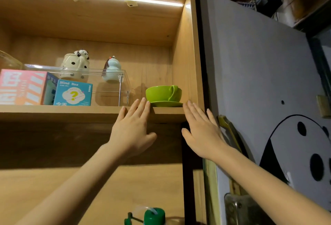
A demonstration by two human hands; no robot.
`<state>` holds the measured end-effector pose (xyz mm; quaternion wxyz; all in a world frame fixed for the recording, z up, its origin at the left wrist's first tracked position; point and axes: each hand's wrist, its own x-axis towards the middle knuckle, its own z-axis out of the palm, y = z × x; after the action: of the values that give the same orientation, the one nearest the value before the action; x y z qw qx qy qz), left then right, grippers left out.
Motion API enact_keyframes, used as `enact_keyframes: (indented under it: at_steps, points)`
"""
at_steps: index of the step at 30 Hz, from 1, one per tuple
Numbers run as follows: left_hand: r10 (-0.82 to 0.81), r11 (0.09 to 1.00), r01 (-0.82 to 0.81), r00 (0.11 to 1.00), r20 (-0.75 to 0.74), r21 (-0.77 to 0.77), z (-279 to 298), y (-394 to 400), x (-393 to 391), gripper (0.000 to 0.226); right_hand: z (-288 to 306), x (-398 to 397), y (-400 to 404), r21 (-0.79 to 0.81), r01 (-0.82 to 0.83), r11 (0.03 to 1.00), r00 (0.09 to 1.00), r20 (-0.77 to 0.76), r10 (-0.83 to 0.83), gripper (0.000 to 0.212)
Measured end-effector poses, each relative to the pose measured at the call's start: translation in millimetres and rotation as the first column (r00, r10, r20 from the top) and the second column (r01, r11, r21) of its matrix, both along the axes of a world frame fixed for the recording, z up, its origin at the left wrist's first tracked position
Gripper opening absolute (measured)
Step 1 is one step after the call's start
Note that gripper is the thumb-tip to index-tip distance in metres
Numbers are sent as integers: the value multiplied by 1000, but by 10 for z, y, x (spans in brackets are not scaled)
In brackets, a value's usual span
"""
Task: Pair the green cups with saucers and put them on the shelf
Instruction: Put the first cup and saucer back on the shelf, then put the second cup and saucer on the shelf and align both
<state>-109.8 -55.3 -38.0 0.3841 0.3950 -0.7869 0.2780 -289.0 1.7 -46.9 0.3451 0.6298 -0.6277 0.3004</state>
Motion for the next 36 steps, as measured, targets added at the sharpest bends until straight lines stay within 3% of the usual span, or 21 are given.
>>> enact_keyframes:
  at_steps: [4, 8, 16, 23, 30, 36]
  points:
    - [-151, 963, 158, 987, -44, 220, 99, 302, 141, 75, -14, 57, 292, 116, -82, 990, 995, 61, 76, 66]
    - [-246, 911, 293, 951, -188, 289, -93, 607, 287, 67, -219, 198, 611, 88, -229, 970, 962, 176, 211, 61]
    - [-249, 775, 479, 831, -497, 413, -1111, 1010, 649, 56, -1229, 595, 967, 42, -538, 842, 740, 503, 447, 46]
    - [-40, 652, 471, 804, -593, 594, -2405, 1320, 1158, 44, -2496, 979, 1199, 208, -696, 688, 569, 744, 351, 43]
    - [236, 499, 510, 698, -676, 701, -3542, 1659, 1552, 28, -3588, 1298, 1243, 346, -726, 594, 528, 835, 158, 44]
    - [525, 317, 532, 591, -612, 785, -4485, 1890, 1882, 22, -4508, 1469, 1323, 467, -688, 555, 536, 843, -44, 39]
